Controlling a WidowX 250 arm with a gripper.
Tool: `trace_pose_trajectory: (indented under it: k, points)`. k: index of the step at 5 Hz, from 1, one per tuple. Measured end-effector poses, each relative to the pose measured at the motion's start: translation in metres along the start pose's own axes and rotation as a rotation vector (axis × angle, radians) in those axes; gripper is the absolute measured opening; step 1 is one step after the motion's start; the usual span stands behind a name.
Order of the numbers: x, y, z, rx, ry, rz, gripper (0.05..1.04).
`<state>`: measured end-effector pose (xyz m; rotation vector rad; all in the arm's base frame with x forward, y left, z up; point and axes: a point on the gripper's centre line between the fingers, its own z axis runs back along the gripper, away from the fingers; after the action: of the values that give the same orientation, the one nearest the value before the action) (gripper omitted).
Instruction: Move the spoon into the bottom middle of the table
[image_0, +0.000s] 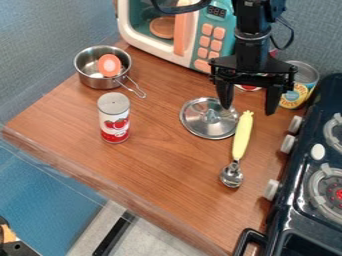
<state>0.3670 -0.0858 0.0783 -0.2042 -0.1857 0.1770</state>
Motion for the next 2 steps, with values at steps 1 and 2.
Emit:
trace_pose_trajectory:
  k: [1, 2]
  points:
    - [-0.004, 0.003, -0.012, 0.013, 0.031, 0.007, 1.001]
    - [-0.003, 0.014, -0.038, 0.069, 0.058, 0.075, 1.001]
